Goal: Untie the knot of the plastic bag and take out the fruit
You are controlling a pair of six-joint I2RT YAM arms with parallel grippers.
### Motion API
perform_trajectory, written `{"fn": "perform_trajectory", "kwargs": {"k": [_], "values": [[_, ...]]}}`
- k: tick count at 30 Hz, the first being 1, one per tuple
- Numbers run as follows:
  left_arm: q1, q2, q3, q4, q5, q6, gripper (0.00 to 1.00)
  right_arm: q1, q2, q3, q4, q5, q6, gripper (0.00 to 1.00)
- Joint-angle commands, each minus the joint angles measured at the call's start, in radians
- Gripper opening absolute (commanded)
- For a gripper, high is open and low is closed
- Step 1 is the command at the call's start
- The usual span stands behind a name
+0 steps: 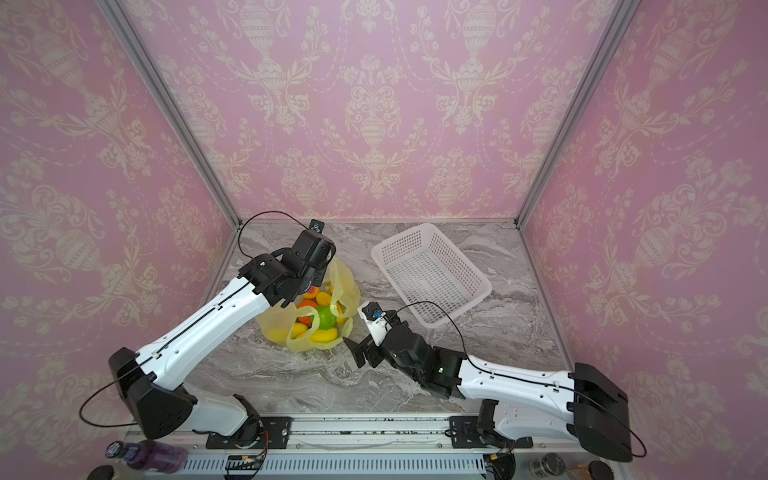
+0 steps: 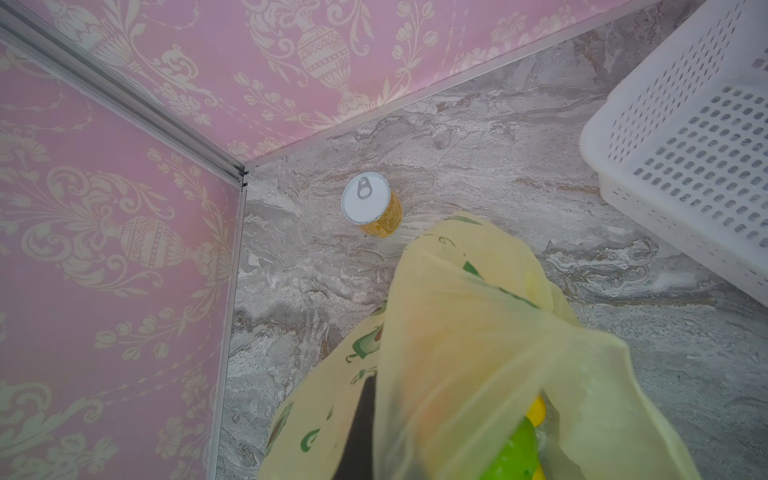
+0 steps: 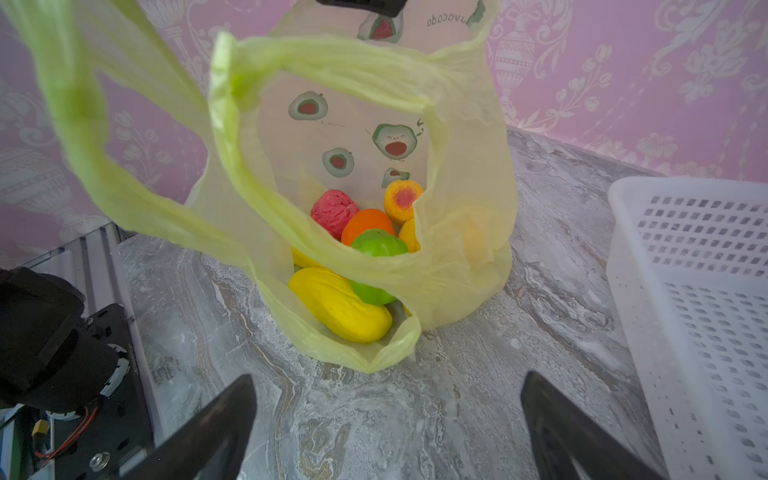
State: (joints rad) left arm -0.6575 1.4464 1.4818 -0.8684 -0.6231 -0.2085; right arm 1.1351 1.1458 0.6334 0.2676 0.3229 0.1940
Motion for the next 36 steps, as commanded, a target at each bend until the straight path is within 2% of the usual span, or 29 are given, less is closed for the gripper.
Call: {"fn": "perform_trajectory", "kwargs": {"k": [1, 3, 5, 6, 9, 10, 11, 15, 22, 23, 25, 27, 30, 32, 34, 35, 36], "values": [[0.005, -0.038, -0.02, 0.009, 0.002, -0.022, 0.0, 0.0, 0.103, 0.051, 0.055, 0.086, -0.019, 1.0], [0.005, -0.055, -0.03, 0.01, 0.004, -0.023, 0.0, -0.01, 0.19, 0.13, 0.026, 0.154, -0.001, 1.0], [0.005, -0.071, -0.044, 0.018, 0.002, -0.023, 0.0, -0.039, 0.269, 0.215, -0.009, 0.181, 0.024, 0.91], [0.004, -0.079, -0.052, 0.022, 0.0, -0.021, 0.0, -0.061, 0.308, 0.257, -0.026, 0.163, 0.039, 0.79], [0.009, -0.098, -0.071, 0.022, -0.015, -0.019, 0.0, -0.121, 0.389, 0.371, -0.09, 0.163, 0.072, 0.13], [0.011, -0.104, -0.076, 0.022, -0.021, -0.019, 0.0, -0.136, 0.405, 0.399, -0.113, 0.176, 0.073, 0.02], [0.014, -0.115, -0.082, 0.024, -0.026, -0.022, 0.0, -0.152, 0.418, 0.43, -0.136, 0.198, 0.071, 0.0], [0.028, -0.171, -0.118, 0.054, -0.014, -0.023, 0.0, -0.211, 0.418, 0.495, -0.208, 0.235, 0.046, 0.0], [0.034, -0.199, -0.176, 0.123, 0.044, -0.014, 0.0, -0.259, 0.362, 0.458, -0.254, 0.204, 0.051, 0.0], [0.033, -0.193, -0.191, 0.143, 0.058, -0.014, 0.0, -0.258, 0.357, 0.438, -0.256, 0.192, 0.068, 0.04], [0.034, -0.179, -0.217, 0.181, 0.099, -0.012, 0.0, -0.253, 0.339, 0.4, -0.266, 0.182, 0.101, 0.19], [0.037, -0.159, -0.229, 0.2, 0.141, -0.012, 0.0, -0.241, 0.307, 0.362, -0.286, 0.19, 0.124, 0.42], [0.036, -0.144, -0.238, 0.2, 0.179, -0.012, 0.0, -0.187, 0.223, 0.312, -0.308, 0.216, 0.117, 0.64], [0.036, -0.148, -0.264, 0.22, 0.201, -0.004, 0.0, -0.118, 0.153, 0.286, -0.33, 0.265, 0.098, 0.73], [0.039, -0.156, -0.287, 0.23, 0.191, -0.009, 0.0, -0.037, 0.082, 0.252, -0.343, 0.32, 0.082, 0.77], [0.042, -0.164, -0.298, 0.233, 0.176, -0.009, 0.0, -0.004, 0.046, 0.228, -0.341, 0.327, 0.084, 0.75], [0.042, -0.172, -0.31, 0.237, 0.159, -0.009, 0.0, 0.023, 0.018, 0.199, -0.331, 0.313, 0.09, 0.68]]}}
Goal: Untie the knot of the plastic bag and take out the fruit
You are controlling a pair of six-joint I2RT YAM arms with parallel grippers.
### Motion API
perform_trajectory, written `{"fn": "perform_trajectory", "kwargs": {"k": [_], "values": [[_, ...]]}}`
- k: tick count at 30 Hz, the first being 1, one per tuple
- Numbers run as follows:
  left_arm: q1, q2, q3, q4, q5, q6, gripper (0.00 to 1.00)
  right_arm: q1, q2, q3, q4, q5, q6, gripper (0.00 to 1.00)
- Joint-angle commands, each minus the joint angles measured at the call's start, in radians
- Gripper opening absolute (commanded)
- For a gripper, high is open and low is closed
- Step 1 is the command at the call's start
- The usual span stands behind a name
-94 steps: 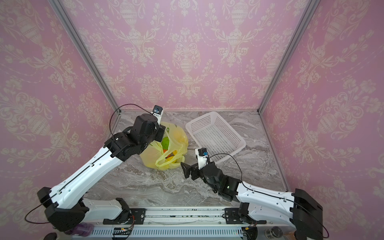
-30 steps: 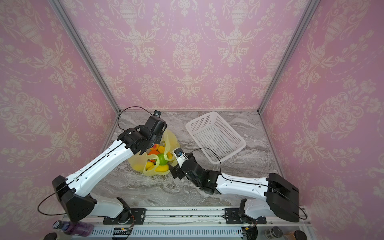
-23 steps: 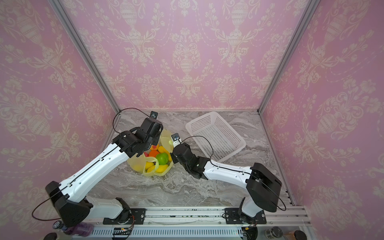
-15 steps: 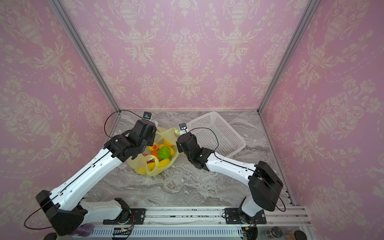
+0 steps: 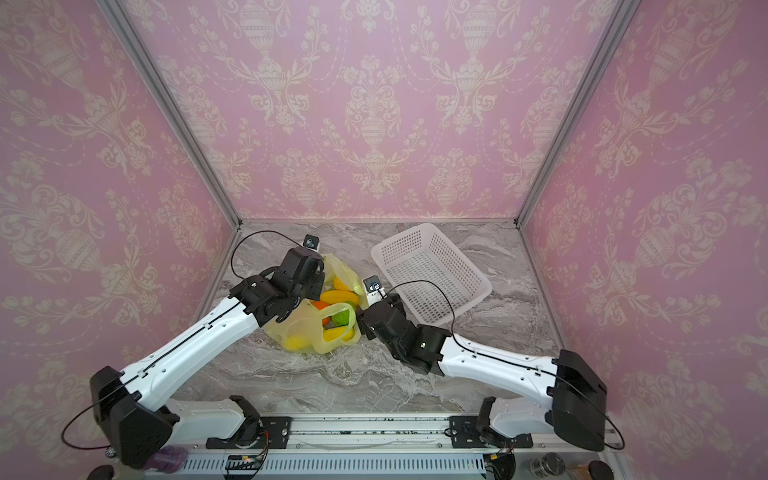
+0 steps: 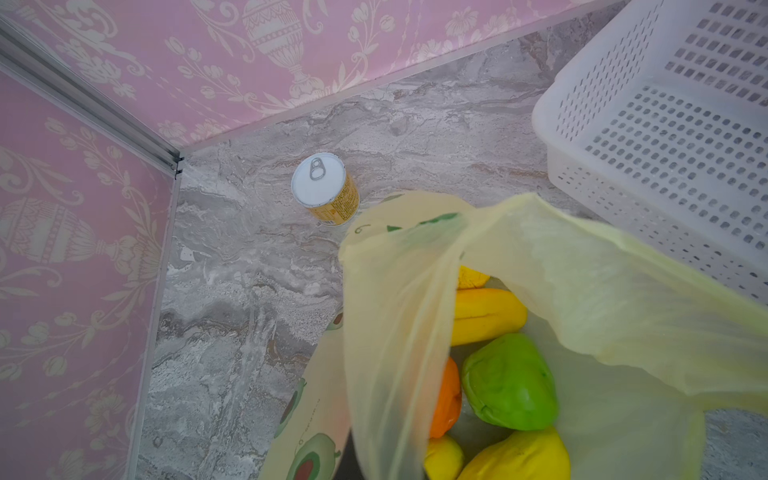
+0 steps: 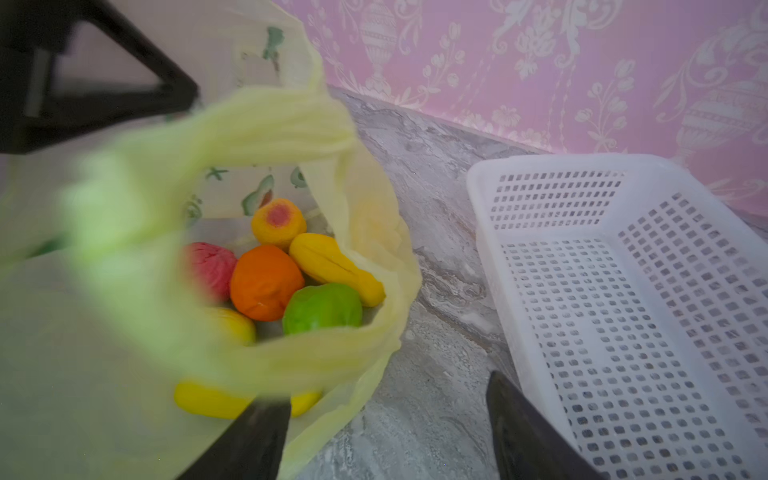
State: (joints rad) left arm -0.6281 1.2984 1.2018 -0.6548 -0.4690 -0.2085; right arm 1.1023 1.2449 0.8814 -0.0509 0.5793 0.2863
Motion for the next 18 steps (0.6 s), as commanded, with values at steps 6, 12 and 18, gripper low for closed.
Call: {"fn": "perform_trajectory", "kwargs": {"k": [6, 12, 18], "values": [[0.021, -0.082, -0.092, 0.062, -0.086, 0.007, 0.0, 0.083, -0.011, -0.083, 0.04, -0.059, 0.078, 0.3], [0.023, -0.091, -0.094, 0.09, -0.048, 0.023, 0.0, 0.079, 0.218, 0.067, 0.033, -0.077, 0.106, 0.34], [0.024, -0.116, -0.106, 0.105, -0.062, 0.031, 0.0, 0.013, 0.386, 0.181, 0.025, -0.208, 0.091, 0.38]]}}
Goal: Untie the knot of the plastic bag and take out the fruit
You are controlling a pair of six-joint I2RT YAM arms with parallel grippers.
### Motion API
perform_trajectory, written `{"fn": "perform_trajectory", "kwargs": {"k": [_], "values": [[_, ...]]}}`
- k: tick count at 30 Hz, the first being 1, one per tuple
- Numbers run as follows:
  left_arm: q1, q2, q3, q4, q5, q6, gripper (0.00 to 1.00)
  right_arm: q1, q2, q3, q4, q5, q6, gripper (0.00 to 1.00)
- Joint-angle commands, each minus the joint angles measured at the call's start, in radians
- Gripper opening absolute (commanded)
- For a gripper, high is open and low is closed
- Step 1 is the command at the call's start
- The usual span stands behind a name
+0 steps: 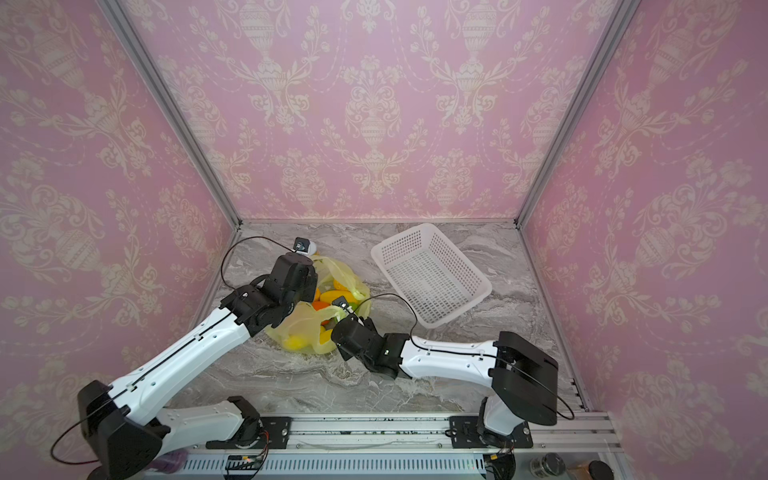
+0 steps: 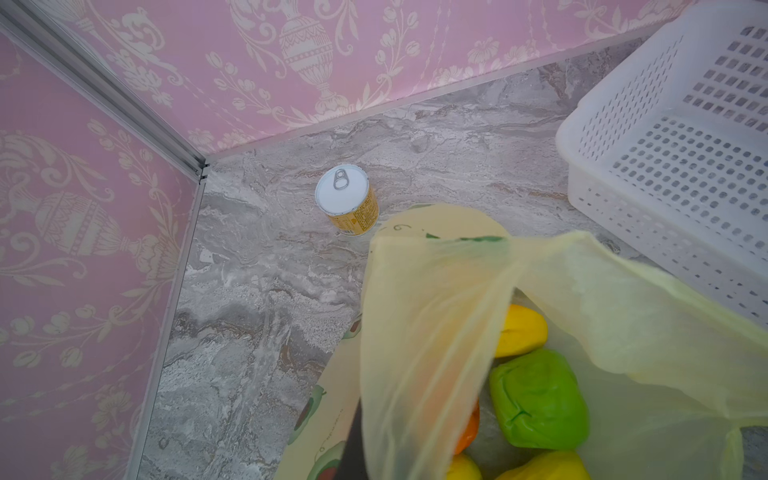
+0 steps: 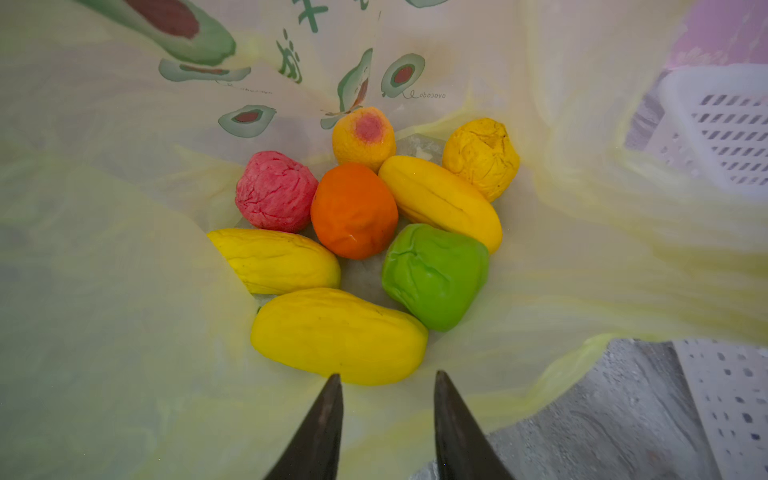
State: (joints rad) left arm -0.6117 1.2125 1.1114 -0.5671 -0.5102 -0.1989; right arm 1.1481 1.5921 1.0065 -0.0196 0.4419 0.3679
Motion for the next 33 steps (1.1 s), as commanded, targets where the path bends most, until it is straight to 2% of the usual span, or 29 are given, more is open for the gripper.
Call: {"fn": "perform_trajectory", "kwargs": {"k": [1, 9, 12, 18, 22, 24, 31, 33], "values": [[0.007, -0.035, -0.018, 0.021, -0.02, 0.021, 0.0, -0.039, 0.057, 0.07, -0.009, -0.086, 0.007, 0.4], [0.01, -0.04, -0.019, 0.039, -0.014, 0.036, 0.0, -0.044, 0.172, 0.136, -0.031, -0.246, -0.106, 0.78], [0.012, -0.037, -0.02, 0.041, -0.022, 0.04, 0.0, -0.045, 0.196, 0.14, -0.034, -0.32, -0.182, 0.86], [0.013, -0.033, -0.019, 0.039, -0.034, 0.041, 0.0, -0.045, 0.185, 0.14, -0.07, -0.393, -0.292, 0.85], [0.013, -0.03, -0.027, 0.045, -0.028, 0.039, 0.0, -0.048, 0.18, 0.157, -0.085, -0.354, -0.332, 0.68], [0.013, -0.026, -0.025, 0.041, -0.031, 0.035, 0.0, -0.057, 0.2, 0.209, -0.116, -0.353, -0.347, 0.65], [0.013, -0.03, -0.03, 0.042, -0.005, 0.03, 0.0, -0.094, 0.28, 0.293, -0.161, -0.344, -0.364, 0.63], [0.013, -0.034, -0.031, 0.044, -0.008, 0.032, 0.0, -0.095, 0.312, 0.31, -0.174, -0.371, -0.378, 0.65]]}}
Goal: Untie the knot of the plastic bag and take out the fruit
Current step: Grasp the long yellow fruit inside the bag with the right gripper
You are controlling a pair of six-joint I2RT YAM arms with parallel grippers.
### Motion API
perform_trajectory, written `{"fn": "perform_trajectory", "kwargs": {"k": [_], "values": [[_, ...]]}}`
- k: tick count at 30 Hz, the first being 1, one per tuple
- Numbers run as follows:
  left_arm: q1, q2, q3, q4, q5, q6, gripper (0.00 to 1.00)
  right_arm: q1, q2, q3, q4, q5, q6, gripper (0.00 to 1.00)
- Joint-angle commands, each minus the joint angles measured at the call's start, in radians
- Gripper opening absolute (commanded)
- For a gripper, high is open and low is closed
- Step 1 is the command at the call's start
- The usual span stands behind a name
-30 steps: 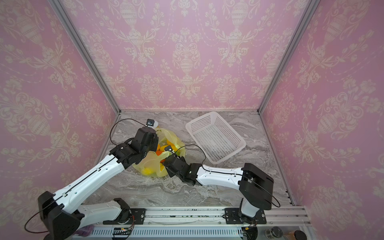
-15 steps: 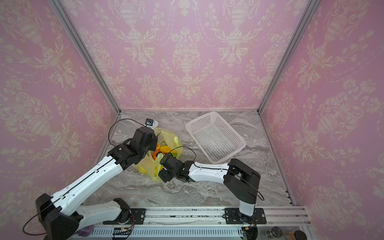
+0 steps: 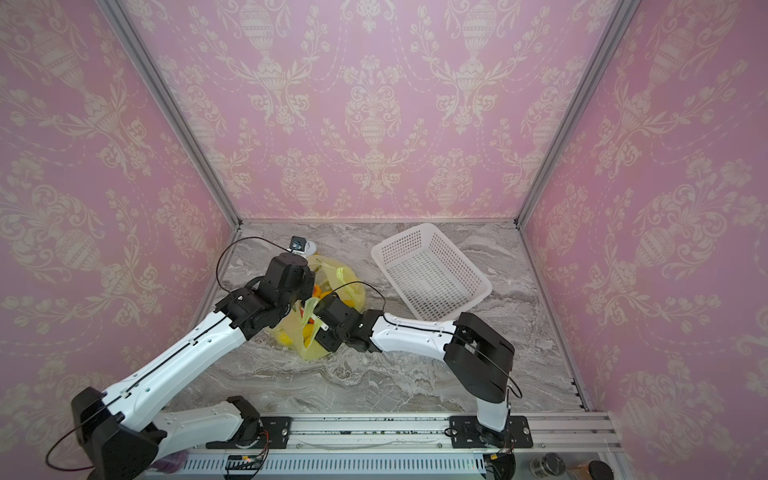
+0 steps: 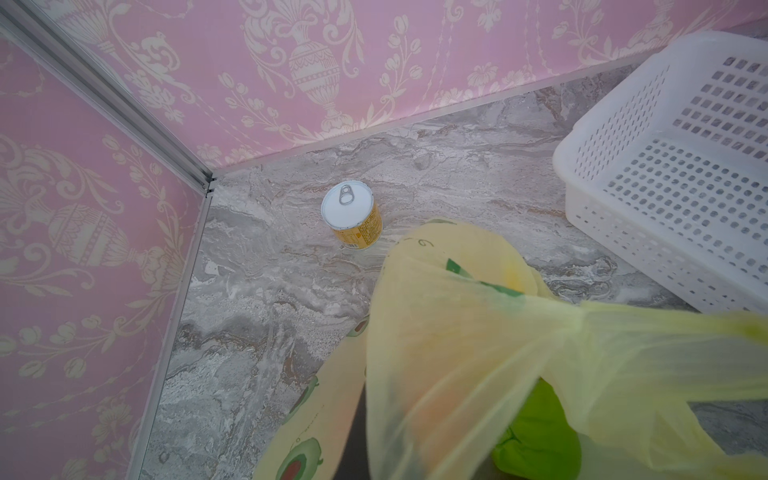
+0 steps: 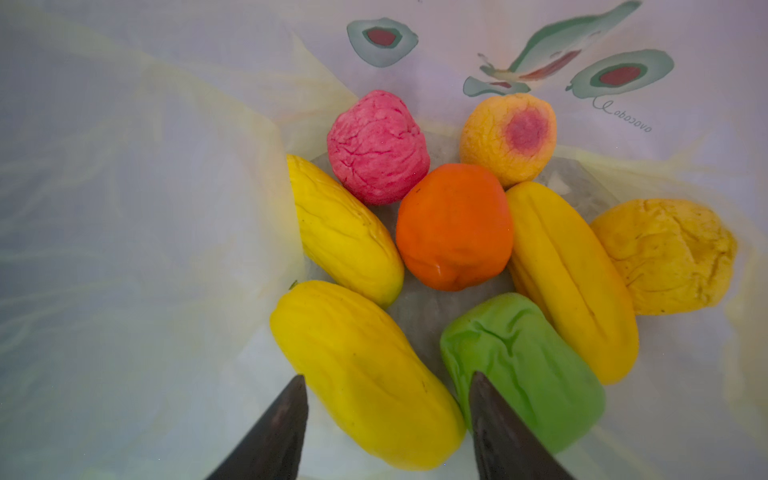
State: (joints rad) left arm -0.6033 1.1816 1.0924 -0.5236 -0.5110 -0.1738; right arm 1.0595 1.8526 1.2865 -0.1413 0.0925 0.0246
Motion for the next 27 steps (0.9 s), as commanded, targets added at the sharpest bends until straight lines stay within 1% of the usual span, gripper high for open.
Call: {"fn": "perform_trajectory", "kwargs": {"k": [1, 3, 6, 9, 11, 12, 13, 15, 17, 19, 21, 23, 25, 27], "values": [[0.005, -0.005, -0.014, 0.0, -0.01, 0.006, 0.0, -0.007, 0.071, 0.045, -0.067, -0.049, -0.041, 0.67], [0.005, -0.005, -0.018, 0.003, -0.014, 0.004, 0.0, -0.003, 0.103, 0.066, -0.089, -0.096, -0.055, 0.7], [0.005, 0.003, -0.016, -0.008, -0.015, -0.007, 0.0, 0.009, 0.118, 0.059, -0.069, -0.16, -0.08, 0.79], [0.007, 0.01, 0.011, -0.063, -0.009, -0.08, 0.0, 0.014, 0.115, 0.045, -0.039, -0.192, -0.099, 0.87], [0.008, 0.018, 0.032, -0.106, -0.002, -0.166, 0.0, 0.014, 0.125, 0.051, -0.045, -0.188, -0.111, 0.89], [0.01, 0.029, 0.05, -0.134, 0.024, -0.186, 0.0, 0.014, 0.13, 0.057, -0.056, -0.177, -0.115, 0.89], [0.01, 0.046, 0.079, -0.179, 0.055, -0.202, 0.0, 0.014, 0.14, 0.062, -0.069, -0.166, -0.12, 0.89], [0.01, 0.072, 0.119, -0.246, 0.071, -0.227, 0.0, 0.014, 0.155, 0.06, -0.071, -0.142, -0.129, 0.9], [0.011, 0.09, 0.131, -0.268, 0.095, -0.214, 0.0, 0.013, 0.181, 0.07, -0.08, -0.11, -0.127, 0.9], [0.011, 0.105, 0.152, -0.29, 0.09, -0.186, 0.0, 0.013, 0.208, 0.084, -0.098, -0.088, -0.122, 0.89], [0.018, 0.101, 0.158, -0.292, 0.078, -0.206, 0.0, 0.014, 0.225, 0.089, -0.107, -0.082, -0.112, 0.86], [0.027, 0.062, 0.092, -0.201, 0.165, -0.206, 0.0, 0.015, 0.224, 0.08, -0.097, -0.079, -0.098, 0.8], [0.027, 0.024, 0.027, -0.145, 0.154, -0.208, 0.0, 0.018, 0.208, 0.071, -0.079, -0.083, -0.087, 0.7], [0.028, -0.007, -0.006, -0.146, 0.127, -0.196, 0.0, 0.028, 0.178, 0.053, -0.048, -0.089, -0.076, 0.56]]}}
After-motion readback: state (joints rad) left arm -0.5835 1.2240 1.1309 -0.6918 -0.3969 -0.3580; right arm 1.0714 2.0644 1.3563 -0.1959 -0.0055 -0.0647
